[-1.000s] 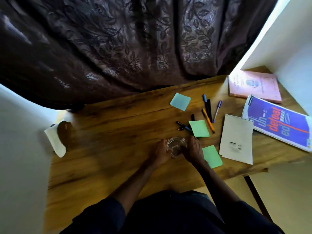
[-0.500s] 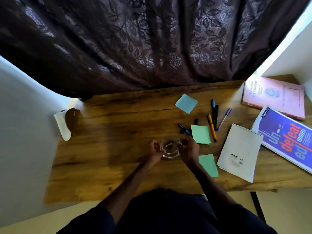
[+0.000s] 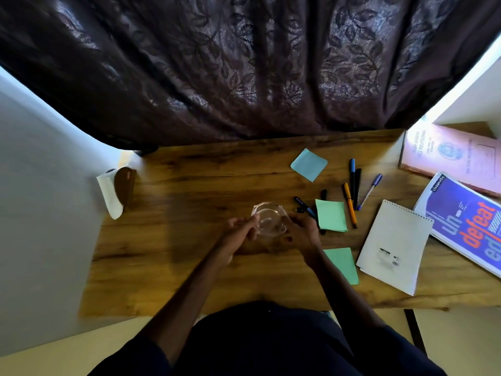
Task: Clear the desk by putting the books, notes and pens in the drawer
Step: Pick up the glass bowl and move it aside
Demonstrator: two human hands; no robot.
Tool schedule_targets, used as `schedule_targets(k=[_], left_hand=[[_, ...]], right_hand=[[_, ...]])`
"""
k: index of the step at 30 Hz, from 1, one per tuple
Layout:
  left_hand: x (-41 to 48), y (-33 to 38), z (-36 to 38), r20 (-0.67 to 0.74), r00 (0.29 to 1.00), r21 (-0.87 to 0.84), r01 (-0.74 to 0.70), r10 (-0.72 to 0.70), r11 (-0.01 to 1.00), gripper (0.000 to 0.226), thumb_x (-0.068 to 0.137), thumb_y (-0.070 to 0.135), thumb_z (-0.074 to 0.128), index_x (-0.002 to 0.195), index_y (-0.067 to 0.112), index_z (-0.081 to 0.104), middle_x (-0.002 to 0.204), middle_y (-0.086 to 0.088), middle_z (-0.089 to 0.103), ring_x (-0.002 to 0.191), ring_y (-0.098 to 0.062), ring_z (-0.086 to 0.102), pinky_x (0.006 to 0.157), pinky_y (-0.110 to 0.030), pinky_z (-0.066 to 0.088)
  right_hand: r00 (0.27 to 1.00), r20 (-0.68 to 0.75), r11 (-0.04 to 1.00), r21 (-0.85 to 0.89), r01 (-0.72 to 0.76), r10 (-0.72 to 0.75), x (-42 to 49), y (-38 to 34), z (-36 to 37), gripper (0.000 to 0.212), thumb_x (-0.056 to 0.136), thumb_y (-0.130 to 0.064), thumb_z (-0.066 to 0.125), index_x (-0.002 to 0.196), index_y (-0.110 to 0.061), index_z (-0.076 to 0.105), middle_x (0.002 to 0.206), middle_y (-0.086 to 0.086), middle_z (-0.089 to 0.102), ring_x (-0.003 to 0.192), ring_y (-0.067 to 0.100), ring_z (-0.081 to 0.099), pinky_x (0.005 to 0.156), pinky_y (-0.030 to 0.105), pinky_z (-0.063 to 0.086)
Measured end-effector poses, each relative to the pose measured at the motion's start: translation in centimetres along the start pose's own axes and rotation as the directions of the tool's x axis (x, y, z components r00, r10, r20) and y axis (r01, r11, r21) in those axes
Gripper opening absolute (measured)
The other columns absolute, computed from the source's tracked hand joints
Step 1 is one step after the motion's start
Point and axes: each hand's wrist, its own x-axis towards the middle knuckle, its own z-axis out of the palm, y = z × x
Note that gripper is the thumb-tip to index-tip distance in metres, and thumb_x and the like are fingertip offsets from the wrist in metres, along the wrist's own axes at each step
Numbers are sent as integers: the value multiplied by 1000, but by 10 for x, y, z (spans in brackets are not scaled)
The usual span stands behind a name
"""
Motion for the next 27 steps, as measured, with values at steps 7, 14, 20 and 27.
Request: schedule_targets(k=[7, 14, 20, 27], left_hand=[[6, 8, -13, 57, 998, -35, 27, -25, 999, 52, 82, 54, 77, 105, 8, 71, 71, -2, 72, 64, -12, 66, 78, -35, 53], [8, 6, -22, 70, 994, -20, 82, -81, 996, 49, 81, 41, 82, 114, 8, 65, 86, -2, 77, 68, -11, 70, 69, -29, 60], [13, -2, -11, 42, 992, 124, 114, -120, 986, 29, 90, 10, 74, 112, 2, 58, 93, -9, 69, 69, -13, 66, 62, -19, 58], [17, -8, 7, 51, 996, 304, 48, -67, 952, 6, 89, -4, 69, 93, -8, 72, 94, -20, 75, 72, -22, 74, 69, -30, 64]], right_hand=[[994, -19, 982, 153, -106, 111, -9, 0, 19, 20, 95, -29, 66, 99, -12, 75, 89, 5, 78, 87, 30, 75, 76, 50, 61], [992, -48, 980, 164, -111, 120, -21, -3, 25, 16, 96, -22, 64, 93, -12, 76, 85, 6, 78, 84, 30, 75, 71, 45, 61], [990, -143, 971, -240, -15, -20, -15, 6, 21, 21, 92, -36, 67, 91, -19, 80, 82, -2, 78, 71, 17, 72, 56, 27, 52], [975, -216, 903, -427, -51, -47, -13, 21, 3, 11, 87, -18, 71, 85, -11, 79, 74, 1, 71, 58, 2, 58, 41, 8, 33]])
